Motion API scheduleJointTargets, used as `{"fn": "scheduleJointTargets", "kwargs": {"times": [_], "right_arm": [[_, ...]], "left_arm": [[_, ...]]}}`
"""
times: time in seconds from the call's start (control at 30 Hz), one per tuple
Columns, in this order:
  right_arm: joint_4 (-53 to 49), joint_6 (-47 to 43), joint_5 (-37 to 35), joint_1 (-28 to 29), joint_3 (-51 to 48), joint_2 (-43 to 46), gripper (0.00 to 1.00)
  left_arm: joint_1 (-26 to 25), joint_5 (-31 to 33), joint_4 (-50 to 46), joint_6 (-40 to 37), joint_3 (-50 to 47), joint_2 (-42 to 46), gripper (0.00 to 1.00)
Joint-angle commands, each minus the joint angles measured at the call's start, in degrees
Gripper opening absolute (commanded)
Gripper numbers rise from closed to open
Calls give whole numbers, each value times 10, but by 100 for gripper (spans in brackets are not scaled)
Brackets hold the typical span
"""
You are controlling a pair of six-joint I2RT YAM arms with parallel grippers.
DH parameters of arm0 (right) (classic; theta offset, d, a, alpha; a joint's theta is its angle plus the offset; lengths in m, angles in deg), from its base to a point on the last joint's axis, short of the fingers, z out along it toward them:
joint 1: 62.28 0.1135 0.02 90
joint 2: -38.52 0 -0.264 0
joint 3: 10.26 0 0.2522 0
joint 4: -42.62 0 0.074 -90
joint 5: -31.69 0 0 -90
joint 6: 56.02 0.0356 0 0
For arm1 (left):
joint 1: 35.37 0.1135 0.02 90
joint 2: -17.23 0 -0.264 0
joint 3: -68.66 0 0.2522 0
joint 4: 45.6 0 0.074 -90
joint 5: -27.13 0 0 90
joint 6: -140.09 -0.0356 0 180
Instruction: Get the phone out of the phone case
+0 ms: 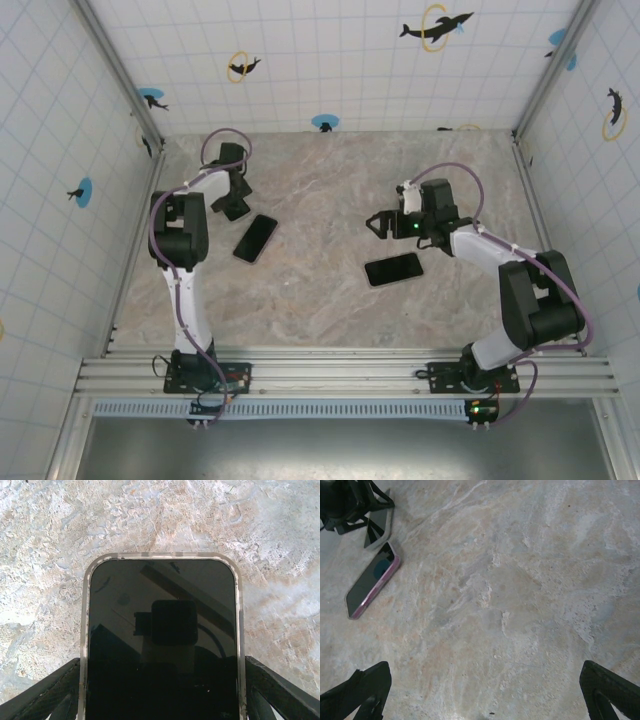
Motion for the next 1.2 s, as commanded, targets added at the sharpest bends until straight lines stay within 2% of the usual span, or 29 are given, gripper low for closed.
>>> {"fn": "scheduleJointTargets", "kwargs": {"times": [0.0, 0.3, 0.5, 0.67, 1.03, 1.17], "right_arm": [[55, 41, 23, -1, 3, 5, 99], [128, 124, 38, 16, -29, 19, 99], [90, 168, -35, 61, 8, -5, 99], [131, 191, -64, 100, 24, -17, 99], [233, 283, -60, 176, 62, -67, 100], [250, 298, -55, 197, 83, -91, 94]], "left_arm": [[-1, -27, -33, 9, -6, 26, 71], [9, -66, -40, 36, 14, 80, 68], [3, -119, -28, 76, -25, 141, 68], [-19, -148, 0, 125, -88, 208, 68], [-87, -186, 58, 229, -183, 313, 69], [-113, -186, 69, 254, -198, 334, 69]]}}
